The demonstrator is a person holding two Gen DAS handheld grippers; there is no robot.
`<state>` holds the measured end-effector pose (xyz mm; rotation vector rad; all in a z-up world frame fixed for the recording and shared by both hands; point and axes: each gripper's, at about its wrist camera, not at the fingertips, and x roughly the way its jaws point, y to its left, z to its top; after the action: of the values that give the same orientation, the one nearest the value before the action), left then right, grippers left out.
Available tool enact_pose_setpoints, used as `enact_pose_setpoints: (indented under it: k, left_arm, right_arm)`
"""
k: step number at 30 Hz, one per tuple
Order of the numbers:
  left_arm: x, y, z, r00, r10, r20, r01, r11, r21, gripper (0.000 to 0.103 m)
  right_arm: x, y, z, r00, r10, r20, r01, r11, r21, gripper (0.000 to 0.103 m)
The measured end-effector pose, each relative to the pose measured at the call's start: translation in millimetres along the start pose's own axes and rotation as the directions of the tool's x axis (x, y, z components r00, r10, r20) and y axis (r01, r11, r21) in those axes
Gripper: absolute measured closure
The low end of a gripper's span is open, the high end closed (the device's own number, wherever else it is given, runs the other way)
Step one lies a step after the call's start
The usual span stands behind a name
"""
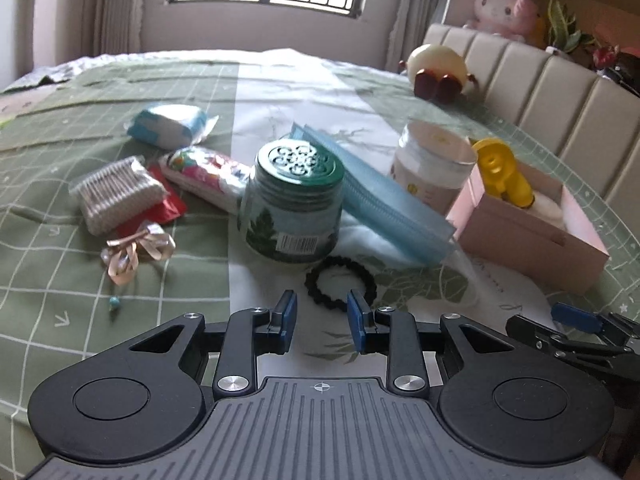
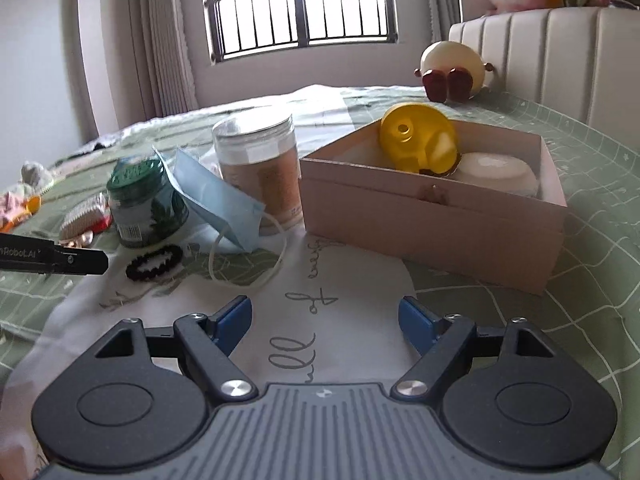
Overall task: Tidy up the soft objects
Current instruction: 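Open both grippers and withdraw them from the pink box, then grasp the black bead bracelet with the left gripper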
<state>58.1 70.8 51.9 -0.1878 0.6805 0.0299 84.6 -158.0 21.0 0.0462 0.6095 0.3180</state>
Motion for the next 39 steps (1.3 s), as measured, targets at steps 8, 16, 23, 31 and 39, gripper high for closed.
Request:
enact_pose_setpoints:
  k: [8,16,23,31,39]
  left_arm:
    - [4,2,5,0.999,-0.048,0.013,0.048,0.999,-0.022,0.073]
    - [59,3,12,0.994,0.008,-0.11,-0.009,1.0,-0.007,0.072]
    - [61,0,7,0.996,-0.006,-0.09,0.008,0.999,0.031,0.073]
    - [33,5,-3,0.994,-0.108,-0.013,0.108,0.994,0.03,0.093]
    - [-16,41,-8,0.989,-0.118,0.09,0.121,0.992,-0.031,0.093]
  right_arm:
    - [3,-2,-3,1.0,0.015,-0.005,-0.015,1.0,0.015,0.022]
    - [3,0,-6,1.0,0.015,-0.009,-0.015,1.0,0.002,0.022]
    - [7,3,-6,0.999,0.016,-0.035,-0.017,1.0,-0.019,0.018]
    - [0,7,10,0.997,0.061,-0.037,-0.065,0.989,-0.13,0.013]
    - [30,46,62,0.994,0.102,-0.032,-0.106,0.931,-0.349,0.013]
